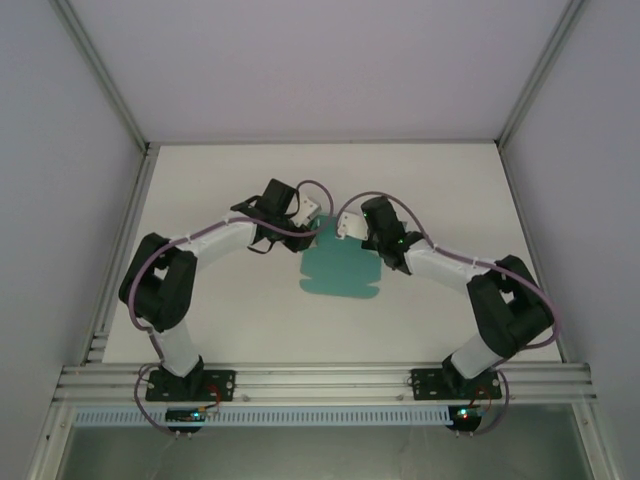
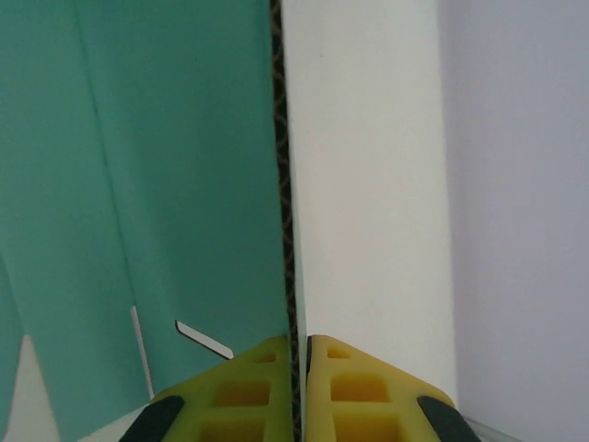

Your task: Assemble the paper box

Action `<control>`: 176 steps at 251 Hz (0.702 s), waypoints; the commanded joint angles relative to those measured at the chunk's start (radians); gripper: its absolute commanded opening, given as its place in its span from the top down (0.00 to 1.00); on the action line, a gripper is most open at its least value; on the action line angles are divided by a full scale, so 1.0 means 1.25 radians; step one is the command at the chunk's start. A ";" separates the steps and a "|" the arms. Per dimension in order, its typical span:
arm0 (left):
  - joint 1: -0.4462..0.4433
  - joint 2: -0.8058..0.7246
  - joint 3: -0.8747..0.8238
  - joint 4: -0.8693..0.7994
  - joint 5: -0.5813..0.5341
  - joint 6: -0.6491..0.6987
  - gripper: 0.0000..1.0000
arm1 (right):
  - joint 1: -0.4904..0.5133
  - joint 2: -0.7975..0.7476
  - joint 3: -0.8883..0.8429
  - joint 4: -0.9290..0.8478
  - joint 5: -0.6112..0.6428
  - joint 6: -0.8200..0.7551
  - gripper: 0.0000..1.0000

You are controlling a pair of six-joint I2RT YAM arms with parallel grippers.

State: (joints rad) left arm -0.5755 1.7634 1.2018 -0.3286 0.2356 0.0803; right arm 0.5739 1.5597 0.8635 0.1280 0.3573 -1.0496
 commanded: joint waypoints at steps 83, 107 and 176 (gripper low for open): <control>0.173 -0.162 -0.094 0.041 0.066 -0.175 0.00 | 0.012 0.044 -0.040 0.150 0.086 -0.089 0.91; 0.225 -0.141 -0.086 0.054 0.096 -0.209 0.00 | -0.005 0.068 -0.028 0.167 0.088 -0.082 0.84; 0.274 -0.005 0.012 0.061 0.165 -0.228 0.00 | -0.050 0.098 0.065 0.087 0.071 -0.032 0.64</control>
State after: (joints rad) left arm -0.2409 1.6962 1.1431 -0.2642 0.3740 -0.1749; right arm 0.5243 1.6665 0.8909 0.2863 0.4488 -1.1164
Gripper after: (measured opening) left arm 0.994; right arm 0.355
